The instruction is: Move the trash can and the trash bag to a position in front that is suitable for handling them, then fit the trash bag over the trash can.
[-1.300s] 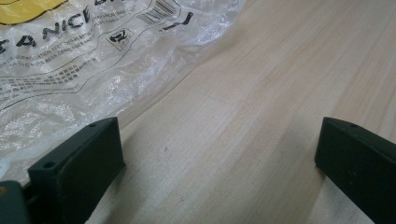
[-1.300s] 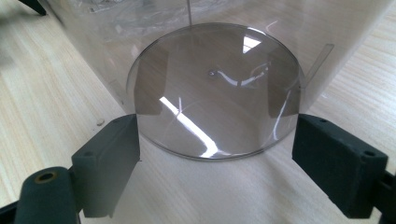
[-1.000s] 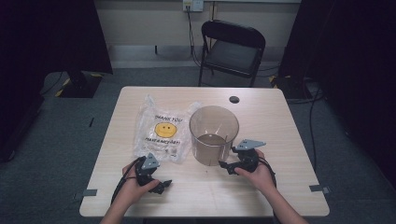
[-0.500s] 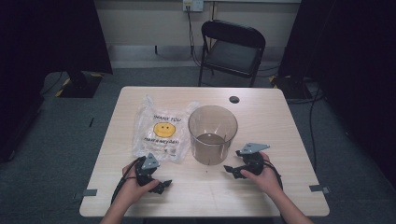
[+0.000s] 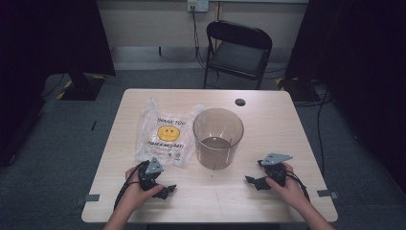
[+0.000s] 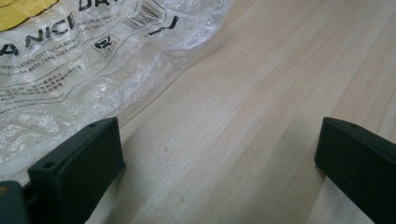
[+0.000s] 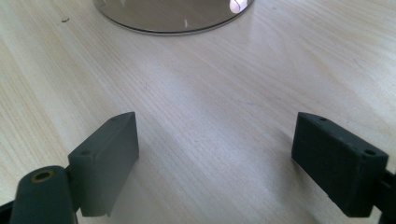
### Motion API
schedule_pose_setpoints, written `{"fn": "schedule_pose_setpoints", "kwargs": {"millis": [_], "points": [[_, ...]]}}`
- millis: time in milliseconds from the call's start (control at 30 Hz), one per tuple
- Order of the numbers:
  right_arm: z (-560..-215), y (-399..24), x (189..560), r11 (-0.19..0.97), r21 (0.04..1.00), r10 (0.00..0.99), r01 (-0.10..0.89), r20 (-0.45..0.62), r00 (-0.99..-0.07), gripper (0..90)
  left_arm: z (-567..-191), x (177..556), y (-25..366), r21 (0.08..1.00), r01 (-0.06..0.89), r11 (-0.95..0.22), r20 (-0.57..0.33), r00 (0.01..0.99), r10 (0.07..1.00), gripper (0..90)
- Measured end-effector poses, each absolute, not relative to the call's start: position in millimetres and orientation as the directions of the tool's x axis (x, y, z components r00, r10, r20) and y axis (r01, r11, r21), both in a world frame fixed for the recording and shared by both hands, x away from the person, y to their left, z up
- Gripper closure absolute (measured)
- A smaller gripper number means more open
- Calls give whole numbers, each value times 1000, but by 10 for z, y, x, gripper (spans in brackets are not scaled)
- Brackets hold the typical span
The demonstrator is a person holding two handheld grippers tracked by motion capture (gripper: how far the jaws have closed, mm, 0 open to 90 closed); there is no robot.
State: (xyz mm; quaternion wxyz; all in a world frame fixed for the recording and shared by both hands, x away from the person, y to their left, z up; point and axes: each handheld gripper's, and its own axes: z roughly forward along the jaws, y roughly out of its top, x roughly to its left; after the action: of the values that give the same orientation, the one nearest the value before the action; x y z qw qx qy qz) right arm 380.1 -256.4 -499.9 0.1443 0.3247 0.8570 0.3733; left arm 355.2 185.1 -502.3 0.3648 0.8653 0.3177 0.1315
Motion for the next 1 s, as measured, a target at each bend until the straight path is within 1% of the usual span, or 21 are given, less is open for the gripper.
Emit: {"fn": "schedule_pose_setpoints", "kwargs": {"millis": [633, 667, 700, 733, 767, 800, 833, 900, 933, 1000], "points": [[-4999, -2565, 3801, 509, 733, 665, 451, -3, -747, 141, -5006, 3547, 1859, 711, 458, -534, -2, 761, 649, 18], [-4999, -2565, 3802, 510, 733, 665, 451, -3, -747, 142, -4984, 3550, 1869, 710, 457, -535, -1, 761, 649, 51], [-4999, -2565, 3802, 510, 733, 665, 451, -3, -747, 141, -4963, 3554, 1873, 723, 453, -521, -6, 759, 651, 160], [-4999, -2565, 3802, 509, 733, 665, 451, -3, -747, 141, -4931, 3556, 1875, 733, 458, -503, -15, 750, 662, 251], [-4999, -2565, 3801, 509, 733, 665, 451, -3, -747, 142, -4905, 3556, 1873, 749, 461, -476, -33, 743, 668, 234], [-4999, -2565, 3801, 509, 733, 665, 451, -3, -747, 142, -4876, 3562, 1871, 758, 456, -465, -38, 743, 668, 119], [-4999, -2565, 3801, 509, 733, 665, 451, -3, -747, 142, -4837, 3575, 1872, 760, 449, -469, -27, 743, 668, 87], [-4999, -2565, 3801, 510, 733, 666, 451, -4, -746, 141, -4798, 3595, 1864, 765, 444, -467, -26, 745, 667, 211], [-4999, -2565, 3801, 510, 733, 665, 451, -4, -746, 141, -4781, 3606, 1855, 766, 451, -458, -37, 743, 669, 141], [-4999, -2565, 3801, 509, 733, 665, 450, -3, -747, 142, -4746, 3649, 1844, 769, 457, -447, -55, 744, 666, 133]]}}
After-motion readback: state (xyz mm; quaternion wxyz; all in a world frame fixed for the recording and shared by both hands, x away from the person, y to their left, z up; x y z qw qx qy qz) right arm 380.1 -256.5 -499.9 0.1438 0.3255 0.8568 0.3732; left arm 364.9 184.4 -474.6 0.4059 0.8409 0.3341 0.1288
